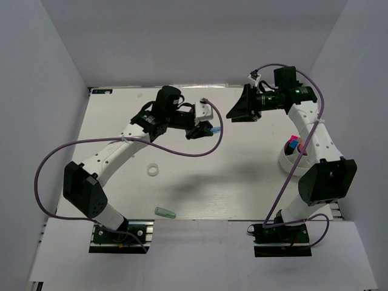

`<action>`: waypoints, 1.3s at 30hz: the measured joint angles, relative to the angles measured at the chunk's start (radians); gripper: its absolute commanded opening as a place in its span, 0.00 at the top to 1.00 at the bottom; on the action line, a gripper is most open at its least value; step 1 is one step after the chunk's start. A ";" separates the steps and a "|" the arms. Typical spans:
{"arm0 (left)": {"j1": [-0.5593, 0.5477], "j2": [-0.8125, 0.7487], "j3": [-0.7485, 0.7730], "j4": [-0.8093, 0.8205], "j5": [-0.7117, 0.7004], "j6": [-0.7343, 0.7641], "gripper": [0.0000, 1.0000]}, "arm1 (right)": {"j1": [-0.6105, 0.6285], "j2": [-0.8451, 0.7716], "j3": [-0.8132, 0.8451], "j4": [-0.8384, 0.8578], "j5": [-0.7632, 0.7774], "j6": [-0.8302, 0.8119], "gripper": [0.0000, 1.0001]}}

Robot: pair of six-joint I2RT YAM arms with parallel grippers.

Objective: Sort the stationery into containers
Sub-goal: Pick up the stationery from the center of the board.

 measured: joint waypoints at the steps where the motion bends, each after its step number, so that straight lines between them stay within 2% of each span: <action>1: -0.018 0.008 0.013 -0.012 -0.014 0.006 0.88 | 0.001 0.000 -0.017 0.005 -0.006 0.005 0.37; 10: -0.111 0.052 0.058 -0.063 -0.117 0.043 0.89 | 0.011 -0.012 -0.149 0.028 -0.043 0.039 0.37; 28: -0.145 0.055 0.071 -0.065 -0.197 0.061 0.89 | 0.011 -0.077 -0.271 0.064 -0.075 0.068 0.44; 35: -0.156 0.069 0.096 -0.061 -0.197 0.061 0.89 | 0.011 -0.077 -0.274 0.078 -0.079 0.079 0.50; 39: -0.164 0.079 0.096 -0.059 -0.198 0.061 0.89 | 0.013 -0.077 -0.274 0.084 -0.081 0.079 0.60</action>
